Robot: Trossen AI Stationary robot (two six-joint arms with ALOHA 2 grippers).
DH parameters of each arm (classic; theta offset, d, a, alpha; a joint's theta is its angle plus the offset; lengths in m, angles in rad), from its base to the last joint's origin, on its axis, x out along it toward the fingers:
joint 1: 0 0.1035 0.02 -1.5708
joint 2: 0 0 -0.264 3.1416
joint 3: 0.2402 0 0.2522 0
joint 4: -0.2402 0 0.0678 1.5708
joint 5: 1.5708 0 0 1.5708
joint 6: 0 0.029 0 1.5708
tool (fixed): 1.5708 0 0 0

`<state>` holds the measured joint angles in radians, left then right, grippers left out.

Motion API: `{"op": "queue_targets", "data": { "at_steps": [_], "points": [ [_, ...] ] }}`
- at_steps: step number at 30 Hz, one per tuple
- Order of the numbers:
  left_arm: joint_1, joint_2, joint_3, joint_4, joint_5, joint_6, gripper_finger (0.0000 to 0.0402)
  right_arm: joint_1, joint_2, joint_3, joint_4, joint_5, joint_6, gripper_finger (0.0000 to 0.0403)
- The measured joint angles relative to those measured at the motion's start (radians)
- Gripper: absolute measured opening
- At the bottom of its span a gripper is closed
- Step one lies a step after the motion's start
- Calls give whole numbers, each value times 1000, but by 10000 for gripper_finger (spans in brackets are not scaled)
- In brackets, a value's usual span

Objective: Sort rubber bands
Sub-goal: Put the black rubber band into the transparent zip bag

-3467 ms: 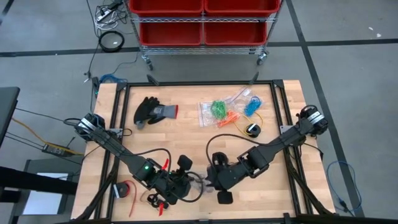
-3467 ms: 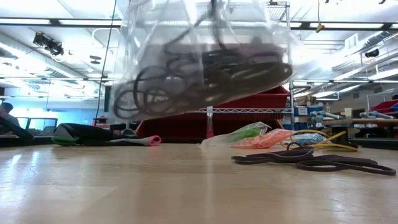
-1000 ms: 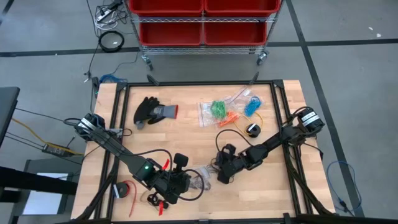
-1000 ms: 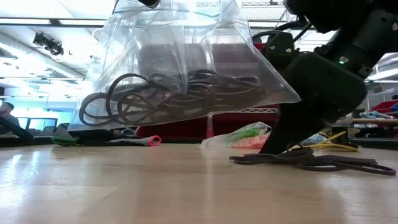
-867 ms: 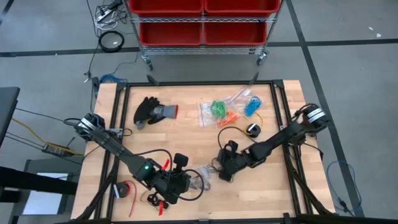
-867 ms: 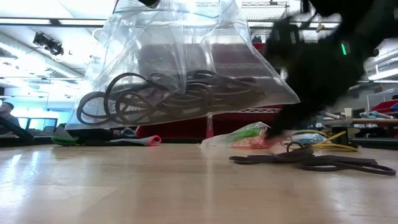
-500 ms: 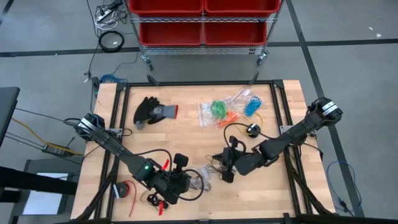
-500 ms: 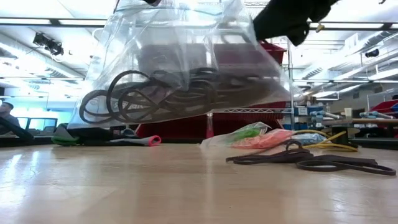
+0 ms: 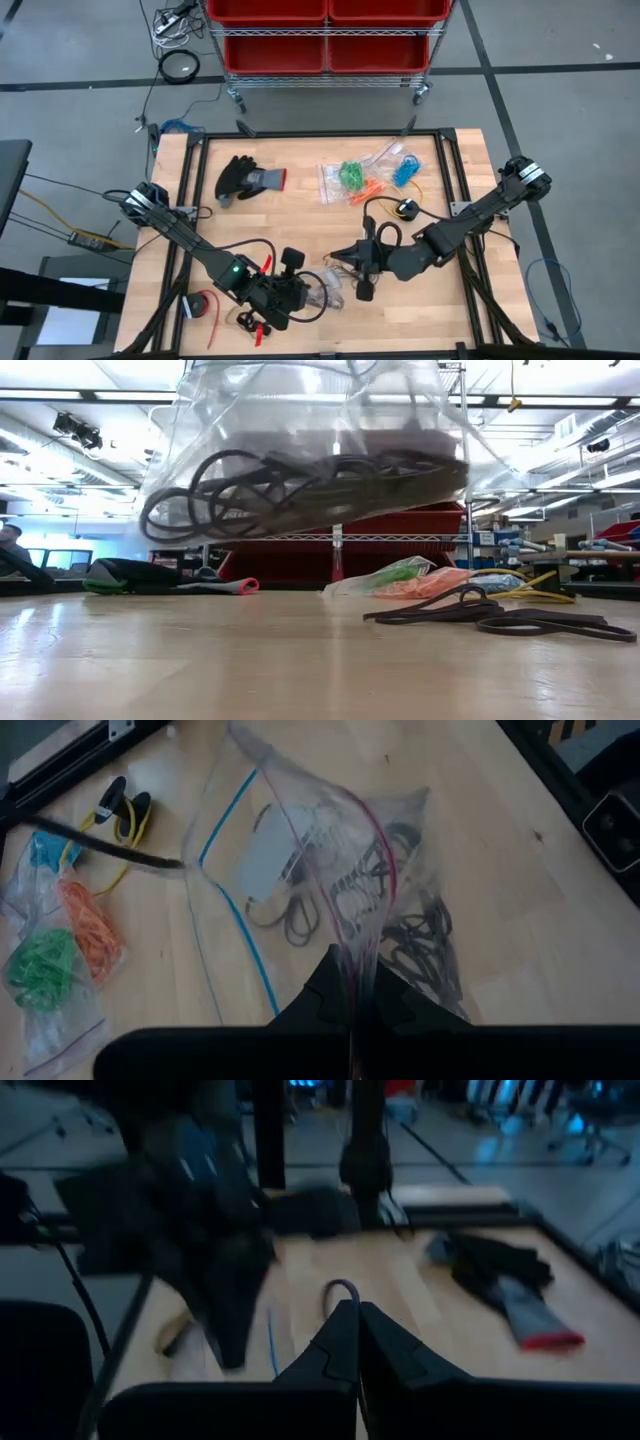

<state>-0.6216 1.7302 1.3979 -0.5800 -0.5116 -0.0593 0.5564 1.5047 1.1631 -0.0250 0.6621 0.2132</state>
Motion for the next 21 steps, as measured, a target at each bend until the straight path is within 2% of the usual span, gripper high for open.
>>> {"op": "queue_targets", "data": {
  "at_steps": [5,12,21],
  "points": [
    [0,0,0,20,0,3,2,5,-1,57,26,-29,-69,0],
    [0,0,0,38,0,5,2,5,2,62,58,-51,-84,0],
    [0,0,0,43,0,14,2,-2,125,62,152,-140,-71,0]
  ]
}}
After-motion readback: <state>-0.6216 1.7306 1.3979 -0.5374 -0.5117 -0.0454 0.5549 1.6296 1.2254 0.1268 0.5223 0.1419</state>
